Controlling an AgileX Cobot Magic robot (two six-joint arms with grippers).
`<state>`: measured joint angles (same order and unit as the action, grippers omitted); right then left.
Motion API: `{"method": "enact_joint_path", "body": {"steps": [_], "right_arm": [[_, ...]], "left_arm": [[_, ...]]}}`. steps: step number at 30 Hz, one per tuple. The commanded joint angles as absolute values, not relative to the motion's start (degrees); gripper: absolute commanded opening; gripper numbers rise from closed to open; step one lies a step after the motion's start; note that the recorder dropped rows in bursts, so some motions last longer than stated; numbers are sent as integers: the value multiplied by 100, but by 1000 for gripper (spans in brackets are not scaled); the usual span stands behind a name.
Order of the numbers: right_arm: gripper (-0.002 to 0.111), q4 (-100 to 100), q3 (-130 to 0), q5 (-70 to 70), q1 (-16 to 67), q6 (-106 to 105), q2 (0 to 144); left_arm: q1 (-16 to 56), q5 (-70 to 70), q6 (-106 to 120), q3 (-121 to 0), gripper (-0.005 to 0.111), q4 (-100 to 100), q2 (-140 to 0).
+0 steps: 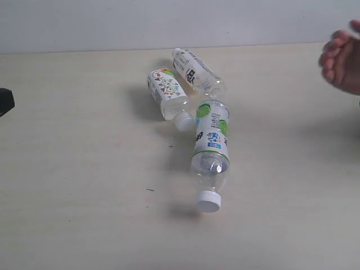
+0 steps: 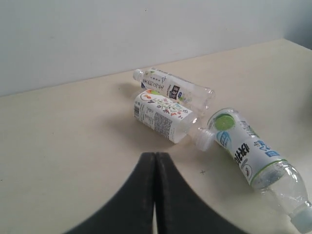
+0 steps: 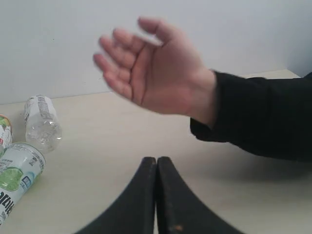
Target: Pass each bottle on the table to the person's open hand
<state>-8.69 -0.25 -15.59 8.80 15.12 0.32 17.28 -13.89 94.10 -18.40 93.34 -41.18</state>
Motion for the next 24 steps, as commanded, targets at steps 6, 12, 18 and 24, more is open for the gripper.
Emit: {"method": "enact_joint_path", "body": {"steps": [6, 12, 18, 24], "right_arm": [[0, -892, 0, -1511, 899, 1515, 0], [0, -892, 0, -1511, 899, 1515, 0], [0, -892, 0, -1511, 899, 1515, 0], [0, -892, 0, -1511, 899, 1515, 0]], "left_arm": [[1710, -1488, 9399, -1792, 0, 9350, -4081], [1710, -1467, 9399, -1792, 0, 9350, -4081], [1710, -1468, 9411, -1792, 0, 9350, -4081], [1710, -1468, 9411, -1792, 0, 9350, -4081]]}}
